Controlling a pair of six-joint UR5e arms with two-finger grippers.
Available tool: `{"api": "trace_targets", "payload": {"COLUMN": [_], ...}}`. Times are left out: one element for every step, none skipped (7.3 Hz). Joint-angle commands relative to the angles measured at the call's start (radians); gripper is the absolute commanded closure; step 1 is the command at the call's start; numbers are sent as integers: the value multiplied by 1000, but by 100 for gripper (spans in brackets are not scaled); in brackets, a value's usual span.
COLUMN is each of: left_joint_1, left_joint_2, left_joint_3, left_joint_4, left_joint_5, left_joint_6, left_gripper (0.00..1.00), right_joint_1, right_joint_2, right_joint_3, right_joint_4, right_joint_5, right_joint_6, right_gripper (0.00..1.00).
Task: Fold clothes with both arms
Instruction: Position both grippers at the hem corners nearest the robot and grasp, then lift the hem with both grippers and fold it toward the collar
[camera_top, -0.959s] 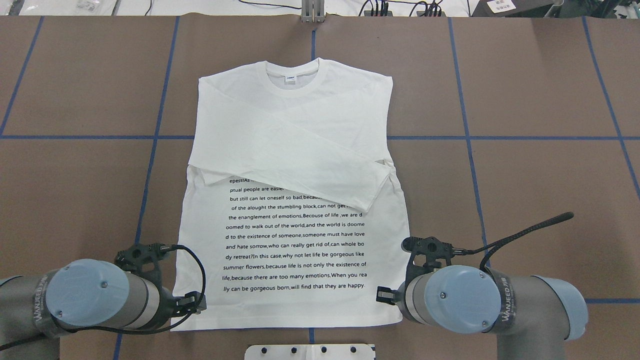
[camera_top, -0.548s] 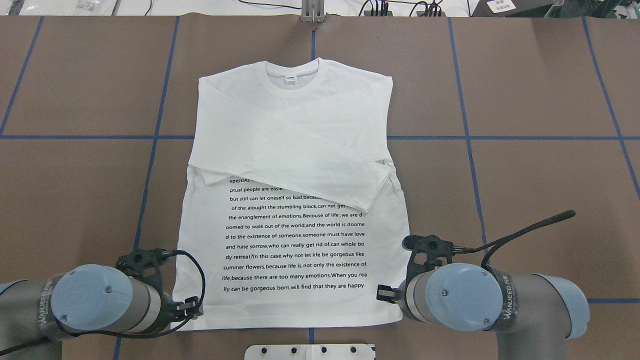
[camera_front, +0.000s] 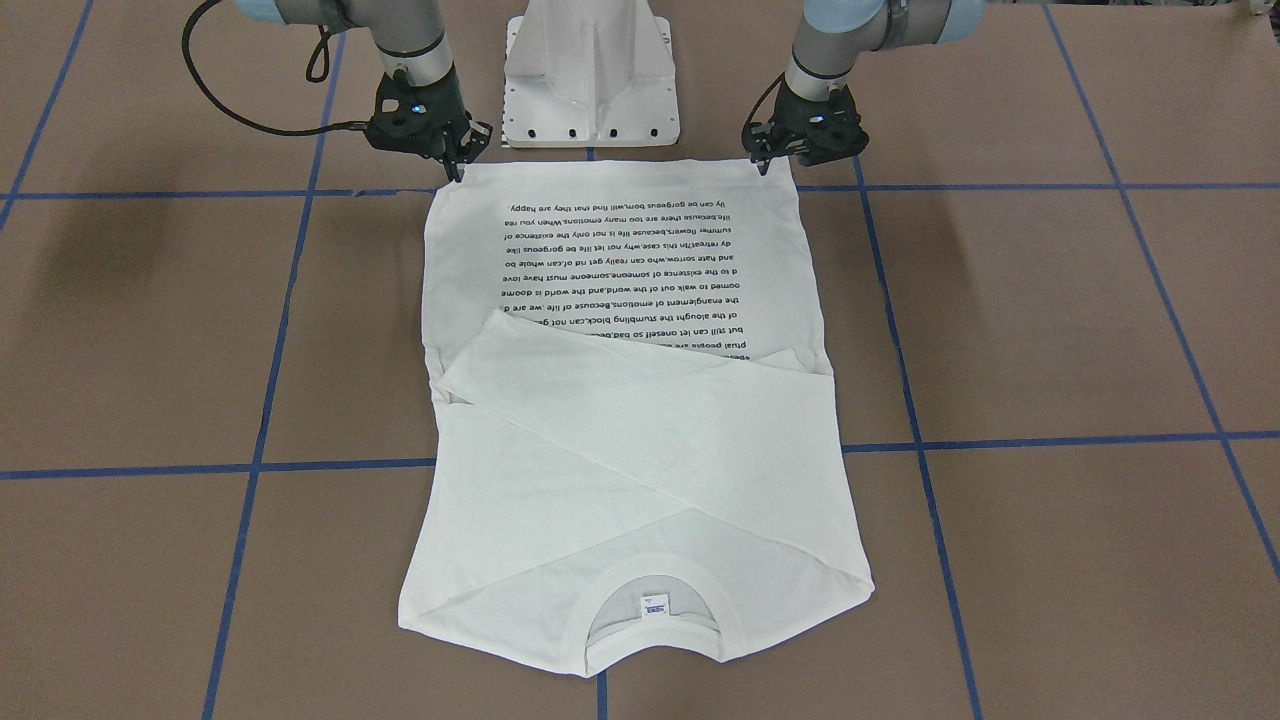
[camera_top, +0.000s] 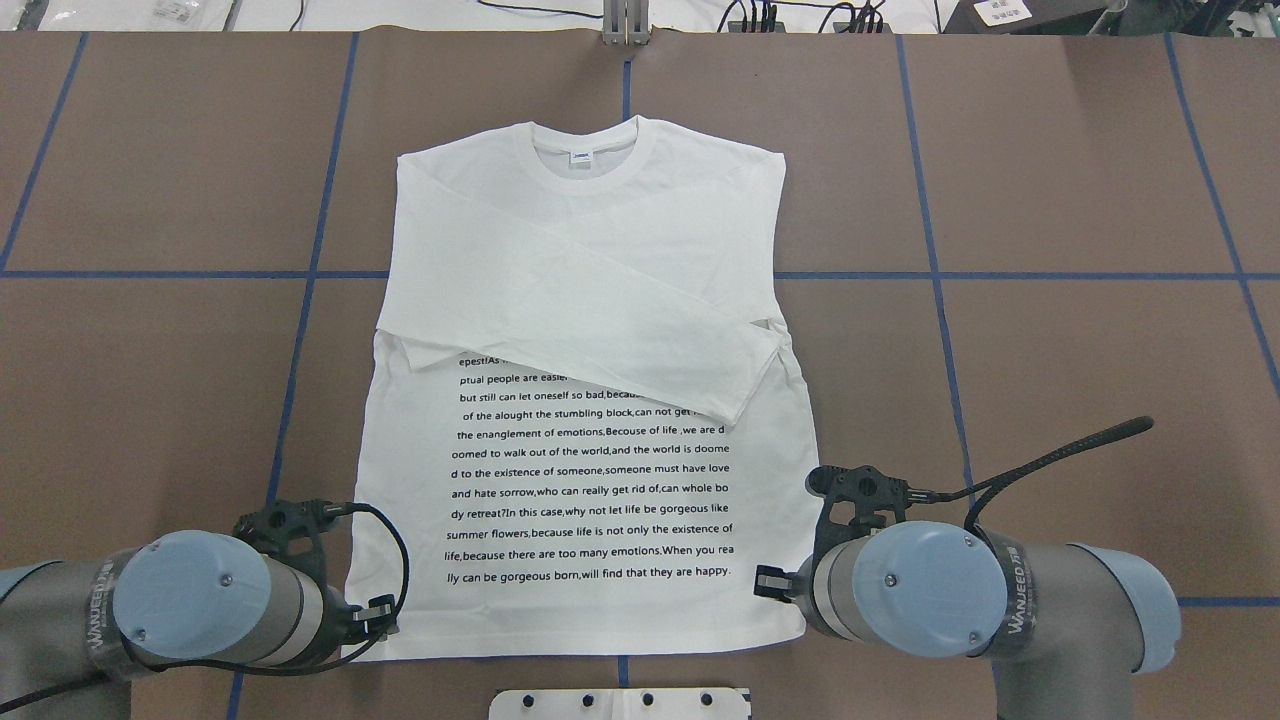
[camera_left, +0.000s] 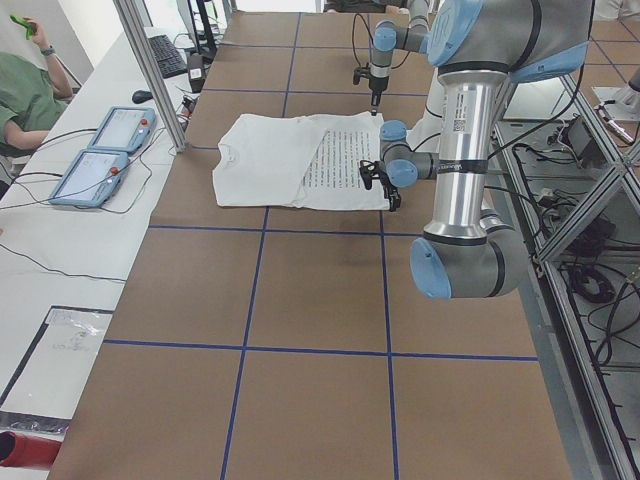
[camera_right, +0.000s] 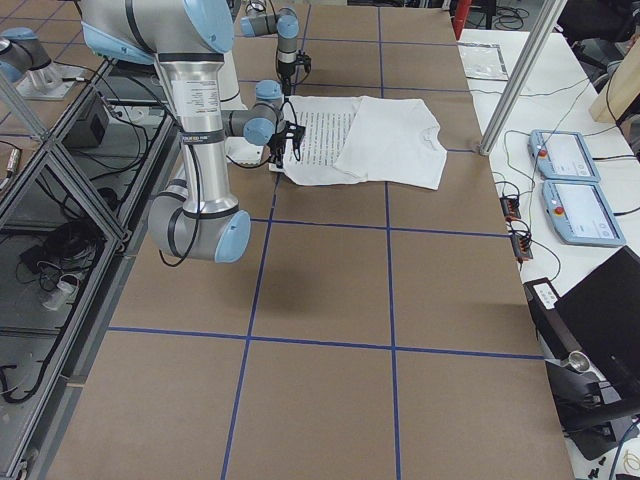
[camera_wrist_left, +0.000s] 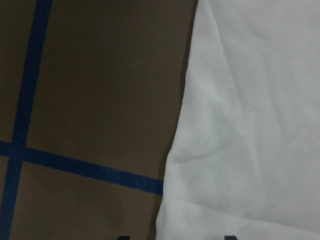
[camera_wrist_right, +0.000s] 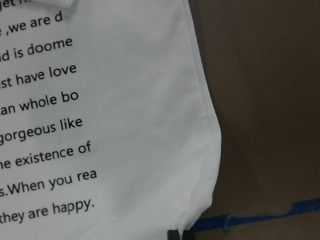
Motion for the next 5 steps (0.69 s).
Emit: {"api": "trace_targets", "payload": {"left_joint_1": [-1,1,-1,1,1], "left_joint_2": [1,1,1,-1,-2], "left_joint_3": [4,4,4,4,4], "left_joint_4": [-2,-2,-2,-2,-2], "left_joint_5": [0,0,0,0,0], "left_joint_6": [0,0,0,1,3], "left_gripper": [50,55,62,78,93], "right_joint_1": [3,4,7,10,16], "right_joint_2": [2,2,0,2,0], "right_joint_3": [2,2,4,4,7], "right_joint_4": [0,0,0,0,0], "right_joint_5": [1,1,2,4,5], "right_joint_6": [0,0,0,0,0], "right_gripper": [100,100,100,100,100]}}
